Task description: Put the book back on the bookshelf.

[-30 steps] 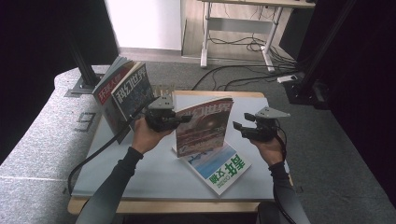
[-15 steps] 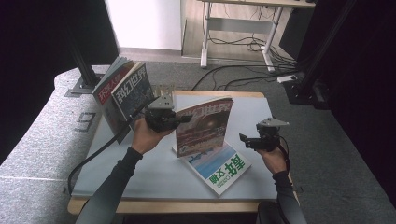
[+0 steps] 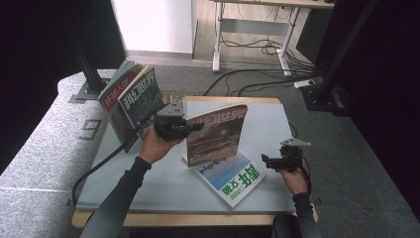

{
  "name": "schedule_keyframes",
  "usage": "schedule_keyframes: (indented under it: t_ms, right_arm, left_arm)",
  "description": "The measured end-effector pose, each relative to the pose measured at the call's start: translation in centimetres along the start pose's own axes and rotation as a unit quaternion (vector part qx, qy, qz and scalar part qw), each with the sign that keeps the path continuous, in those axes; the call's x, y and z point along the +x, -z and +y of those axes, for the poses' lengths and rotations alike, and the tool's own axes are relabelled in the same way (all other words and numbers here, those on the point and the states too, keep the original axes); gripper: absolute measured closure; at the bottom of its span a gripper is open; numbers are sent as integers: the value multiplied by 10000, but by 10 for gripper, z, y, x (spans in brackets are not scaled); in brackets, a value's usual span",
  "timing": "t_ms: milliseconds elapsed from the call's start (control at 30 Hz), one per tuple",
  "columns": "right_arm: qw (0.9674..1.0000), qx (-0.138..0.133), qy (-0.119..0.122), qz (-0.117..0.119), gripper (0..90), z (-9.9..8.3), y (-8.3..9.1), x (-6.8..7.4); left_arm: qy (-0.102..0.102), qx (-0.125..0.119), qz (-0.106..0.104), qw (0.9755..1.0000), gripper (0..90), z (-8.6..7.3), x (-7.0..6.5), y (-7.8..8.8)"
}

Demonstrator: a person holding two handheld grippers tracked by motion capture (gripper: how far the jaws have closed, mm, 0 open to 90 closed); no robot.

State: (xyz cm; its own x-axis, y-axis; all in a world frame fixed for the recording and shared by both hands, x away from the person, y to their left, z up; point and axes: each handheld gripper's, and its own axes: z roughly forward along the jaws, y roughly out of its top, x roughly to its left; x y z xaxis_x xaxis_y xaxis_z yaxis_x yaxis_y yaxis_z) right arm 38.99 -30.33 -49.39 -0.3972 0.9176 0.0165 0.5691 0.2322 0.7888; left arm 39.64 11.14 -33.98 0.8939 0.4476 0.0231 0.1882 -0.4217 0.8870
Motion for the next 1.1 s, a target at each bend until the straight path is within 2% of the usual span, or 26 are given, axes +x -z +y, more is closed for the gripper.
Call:
schedule_keyframes:
  t_ms: [133, 400, 533, 600, 833, 967, 1100]
  right_arm:
    - [9998, 118, -103, -117, 0, -12, -5, -4]
    - [9986, 398, -123, -317, 6, -29, -19, -8]
    - [9980, 519, -138, -322, 1, -34, -25, -9]
    - [9980, 499, -208, -314, 9, -35, -24, -11]
    - [9979, 512, -226, -319, 7, -35, -25, -11]
    - [9979, 511, -222, -324, 6, -35, -25, -11]
    - [9979, 514, -218, -317, 6, -36, -25, -11]
  left_arm:
    - [-3, 1, -3, 10000, 834, 0, 0, 0]
    - [18, 4, -12, 10000, 833, 0, -1, 0]
    - [42, 12, -30, 10000, 833, 0, 0, 0]
    - [35, 14, -27, 10000, 835, 0, 0, 0]
    - [74, -58, 16, 10000, 838, -1, 0, 0]
    - [224, -155, -1, 9996, 840, -2, 3, 1]
    - [288, -203, 45, 9994, 841, 0, 6, 6]
